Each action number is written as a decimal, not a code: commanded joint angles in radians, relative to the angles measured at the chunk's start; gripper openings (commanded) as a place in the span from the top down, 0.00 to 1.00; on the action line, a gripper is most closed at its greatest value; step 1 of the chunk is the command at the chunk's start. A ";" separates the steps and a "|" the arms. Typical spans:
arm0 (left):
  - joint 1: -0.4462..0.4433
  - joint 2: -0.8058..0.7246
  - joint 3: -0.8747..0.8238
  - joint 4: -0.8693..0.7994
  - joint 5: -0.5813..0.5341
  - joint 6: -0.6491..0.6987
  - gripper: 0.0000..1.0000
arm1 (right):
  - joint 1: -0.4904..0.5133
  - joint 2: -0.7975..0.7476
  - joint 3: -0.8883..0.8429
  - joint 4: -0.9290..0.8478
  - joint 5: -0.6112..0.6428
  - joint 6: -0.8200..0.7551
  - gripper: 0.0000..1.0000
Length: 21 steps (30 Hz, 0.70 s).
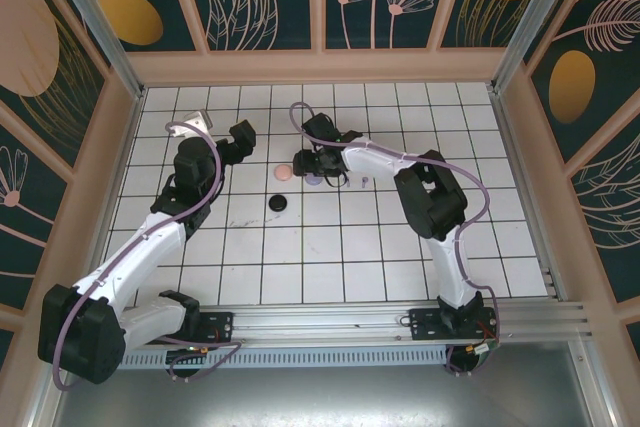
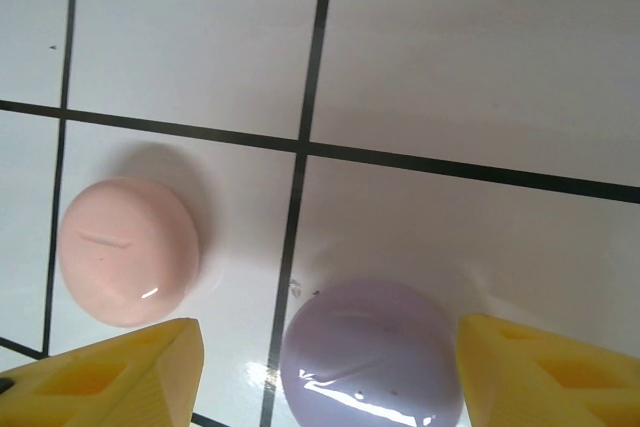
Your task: Insert wireless bluetooth earbuds into charging case
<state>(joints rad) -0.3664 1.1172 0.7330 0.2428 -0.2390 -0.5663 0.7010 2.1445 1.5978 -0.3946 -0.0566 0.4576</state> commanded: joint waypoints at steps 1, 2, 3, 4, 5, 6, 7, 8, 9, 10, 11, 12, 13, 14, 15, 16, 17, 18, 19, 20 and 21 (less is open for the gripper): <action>0.004 -0.011 -0.003 -0.014 -0.031 -0.004 0.02 | 0.011 0.002 -0.005 0.017 -0.026 0.001 0.33; 0.004 -0.008 -0.001 -0.016 -0.038 -0.009 0.01 | 0.013 -0.001 -0.008 0.016 -0.025 0.004 0.33; 0.004 -0.006 0.000 -0.021 -0.048 -0.015 0.01 | 0.014 -0.004 -0.012 0.017 -0.022 0.006 0.33; 0.004 -0.005 0.003 -0.028 -0.060 -0.023 0.01 | 0.015 -0.008 -0.019 0.019 -0.021 0.009 0.33; 0.004 -0.003 0.005 -0.030 -0.065 -0.024 0.01 | 0.015 -0.012 -0.026 0.021 -0.021 0.014 0.33; 0.004 -0.002 0.005 -0.030 -0.062 -0.022 0.01 | 0.015 -0.017 -0.031 0.022 -0.023 0.016 0.33; 0.004 -0.002 0.006 -0.028 -0.058 -0.021 0.01 | 0.015 -0.022 -0.037 0.023 -0.023 0.020 0.33; 0.004 -0.001 0.008 -0.028 -0.054 -0.021 0.01 | 0.016 -0.027 -0.042 0.024 -0.024 0.026 0.33; 0.004 0.000 0.008 -0.027 -0.052 -0.021 0.01 | 0.015 -0.030 -0.045 0.023 -0.026 0.030 0.33; 0.004 0.001 0.009 -0.027 -0.050 -0.021 0.01 | 0.017 -0.036 -0.049 0.022 -0.028 0.033 0.33; 0.004 0.002 0.009 -0.024 -0.048 -0.020 0.01 | 0.018 -0.042 -0.053 0.021 -0.029 0.036 0.33; 0.004 0.003 0.010 -0.023 -0.047 -0.020 0.01 | 0.018 -0.048 -0.052 0.016 -0.027 0.039 0.33; 0.004 0.002 0.011 -0.022 -0.046 -0.020 0.01 | 0.020 -0.053 -0.052 0.007 -0.017 0.042 0.33; 0.003 0.002 0.010 -0.020 -0.042 -0.018 0.01 | 0.021 -0.059 -0.049 0.000 -0.004 0.040 0.33; 0.004 0.002 0.010 -0.018 -0.038 -0.018 0.01 | 0.023 -0.062 -0.044 -0.008 0.010 0.037 0.32; 0.004 0.002 0.009 -0.016 -0.033 -0.017 0.01 | 0.025 -0.066 -0.038 -0.019 0.027 0.026 0.31; 0.004 0.001 0.009 -0.014 -0.027 -0.014 0.01 | 0.027 -0.066 -0.029 -0.031 0.043 0.010 0.30; 0.004 0.001 0.009 -0.011 -0.022 -0.010 0.01 | 0.028 -0.064 -0.018 -0.045 0.056 -0.007 0.29; 0.004 0.000 0.009 -0.009 -0.015 -0.004 0.01 | 0.031 -0.058 -0.004 -0.061 0.067 -0.028 0.28; 0.004 -0.001 0.010 -0.007 -0.006 0.004 0.01 | 0.033 -0.052 0.011 -0.080 0.085 -0.051 0.28; 0.004 -0.002 0.011 -0.006 0.000 0.010 0.01 | 0.034 -0.045 0.023 -0.094 0.096 -0.072 0.28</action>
<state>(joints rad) -0.3664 1.1172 0.7330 0.2241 -0.2630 -0.5770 0.7235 2.1326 1.5707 -0.4248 -0.0231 0.4492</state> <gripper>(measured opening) 0.985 0.719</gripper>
